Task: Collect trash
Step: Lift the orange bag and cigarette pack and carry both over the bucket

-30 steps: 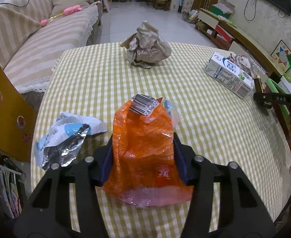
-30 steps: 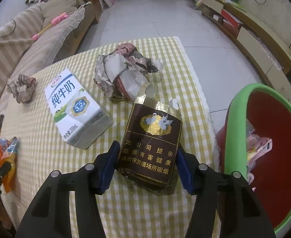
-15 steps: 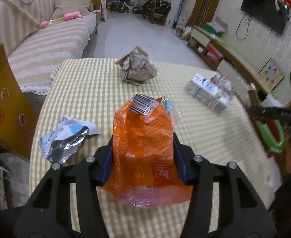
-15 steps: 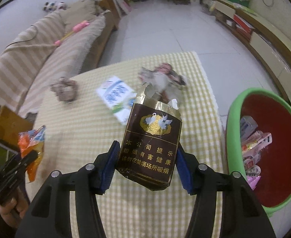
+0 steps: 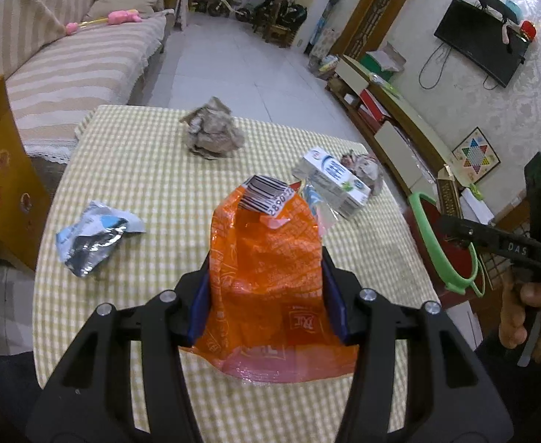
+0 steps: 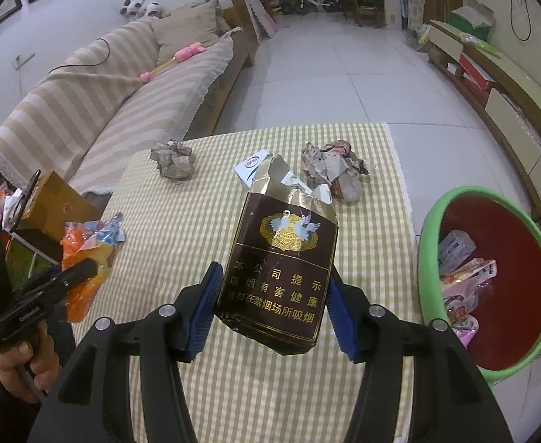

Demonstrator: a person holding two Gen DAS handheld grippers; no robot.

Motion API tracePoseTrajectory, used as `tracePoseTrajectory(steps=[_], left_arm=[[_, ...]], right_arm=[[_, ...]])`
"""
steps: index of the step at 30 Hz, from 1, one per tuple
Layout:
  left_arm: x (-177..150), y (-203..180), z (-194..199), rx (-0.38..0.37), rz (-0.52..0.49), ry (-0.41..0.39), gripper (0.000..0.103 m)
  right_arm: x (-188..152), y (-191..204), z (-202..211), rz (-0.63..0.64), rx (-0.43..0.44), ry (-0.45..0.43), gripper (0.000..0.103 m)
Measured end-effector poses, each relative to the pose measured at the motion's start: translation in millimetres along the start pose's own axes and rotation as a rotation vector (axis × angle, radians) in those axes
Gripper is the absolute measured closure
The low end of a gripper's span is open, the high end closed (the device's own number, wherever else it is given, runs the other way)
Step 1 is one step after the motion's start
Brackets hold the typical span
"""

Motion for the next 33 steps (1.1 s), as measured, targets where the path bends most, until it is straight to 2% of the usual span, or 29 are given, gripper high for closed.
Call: tracePoseTrajectory(steps=[11,23,33], left_arm=[[12.9,-58.8,-2.6,-0.023,-0.079,0.019,0.053],[52.8,-145.1,-18.6,-0.111,-0.183,0.012,0.053],[65.1,-219.9,-39.7,-0.206,-0.265,0.039,0.053]], right_arm=[[5.8,-31.5,34.7,0.002,-0.042,-0.053,0.05],[11.7,-110.2,72.1,-0.095,-0.124,-0.126,0.05],[8.9,-174.1,100.2,-0.207,-0.193,-0.179,0.05]])
Point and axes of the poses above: each gripper's, at about its wrist camera, not at the fingertips, and z roughly against the way its jaws point, y to its left, x to its top, the point moved 10 cm from there along -z, roughly the way its jaws point, and after that the axes turned 1 degree about x, right-handed, at the moved point
